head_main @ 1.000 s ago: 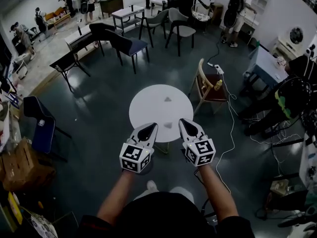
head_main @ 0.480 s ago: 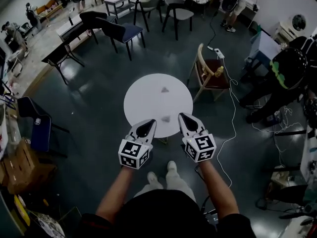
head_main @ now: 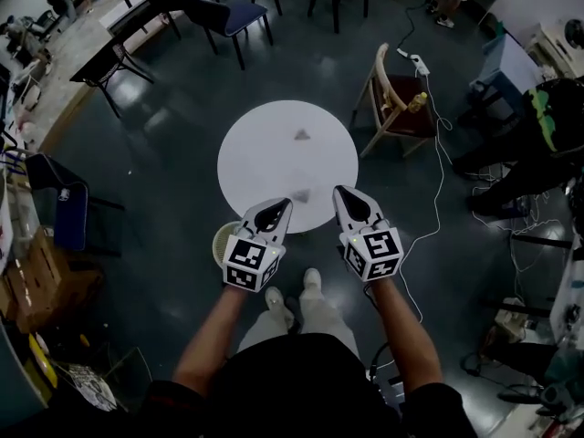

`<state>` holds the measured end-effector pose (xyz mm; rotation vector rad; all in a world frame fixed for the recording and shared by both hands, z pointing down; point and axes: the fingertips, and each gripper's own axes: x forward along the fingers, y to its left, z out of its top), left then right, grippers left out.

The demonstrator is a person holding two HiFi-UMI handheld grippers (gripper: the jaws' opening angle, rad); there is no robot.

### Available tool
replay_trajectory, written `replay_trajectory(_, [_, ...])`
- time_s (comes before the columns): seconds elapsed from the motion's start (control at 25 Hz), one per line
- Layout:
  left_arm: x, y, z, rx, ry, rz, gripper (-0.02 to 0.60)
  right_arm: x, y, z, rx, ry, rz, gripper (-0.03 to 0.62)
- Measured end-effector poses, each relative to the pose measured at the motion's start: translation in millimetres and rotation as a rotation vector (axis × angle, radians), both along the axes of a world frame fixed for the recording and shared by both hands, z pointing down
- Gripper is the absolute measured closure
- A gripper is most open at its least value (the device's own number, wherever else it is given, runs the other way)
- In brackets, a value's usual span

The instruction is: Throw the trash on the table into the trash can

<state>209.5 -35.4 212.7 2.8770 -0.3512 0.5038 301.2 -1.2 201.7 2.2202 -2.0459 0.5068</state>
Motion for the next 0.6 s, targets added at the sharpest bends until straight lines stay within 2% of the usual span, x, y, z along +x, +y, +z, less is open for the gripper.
replay_trajectory(0.32, [31.1,-17.8,67.9,-0.026,-0.071,-0.030,0.571,37.6,-12.2,60.4,-0.061,-0.033,0.002,0.576])
replay_trajectory(0.6, [41.4,-20.6,120.9,-0.065,-0.096,-0.075,0.571,61.0,-10.2,104.8,-0.086,-0.075,0.031,0.576])
